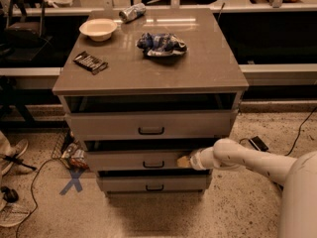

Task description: Close middle drawer

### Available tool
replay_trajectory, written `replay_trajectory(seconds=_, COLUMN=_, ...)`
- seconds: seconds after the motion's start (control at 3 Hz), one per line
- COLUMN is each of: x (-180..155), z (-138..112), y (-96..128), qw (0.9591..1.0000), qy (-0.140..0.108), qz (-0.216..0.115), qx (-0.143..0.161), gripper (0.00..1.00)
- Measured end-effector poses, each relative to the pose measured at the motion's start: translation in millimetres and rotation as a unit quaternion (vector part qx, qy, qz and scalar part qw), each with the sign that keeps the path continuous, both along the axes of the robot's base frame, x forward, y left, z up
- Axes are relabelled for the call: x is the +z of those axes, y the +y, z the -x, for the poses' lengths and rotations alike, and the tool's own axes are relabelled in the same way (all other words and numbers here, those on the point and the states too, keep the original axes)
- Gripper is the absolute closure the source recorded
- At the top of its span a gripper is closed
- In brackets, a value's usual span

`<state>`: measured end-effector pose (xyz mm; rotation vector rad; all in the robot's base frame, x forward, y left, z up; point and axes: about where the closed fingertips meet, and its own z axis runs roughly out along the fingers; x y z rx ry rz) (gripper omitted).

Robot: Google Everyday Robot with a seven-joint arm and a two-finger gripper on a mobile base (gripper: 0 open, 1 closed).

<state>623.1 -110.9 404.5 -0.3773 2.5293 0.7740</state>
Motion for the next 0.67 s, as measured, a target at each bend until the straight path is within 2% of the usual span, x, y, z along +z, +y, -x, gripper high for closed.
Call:
replay_trajectory(seconds=0.33, x=3.4, z=22.2, y=-12.4, qw=1.0000, qy=0.001, qz=0.000, qx=-0.001, gripper=1.00)
replay_trajectory(seconds=0.67, x=4.2, z=70.5, y=-42.6, qw=0.9996, qy=0.024, qz=0.007, qx=-0.009, gripper=1.00)
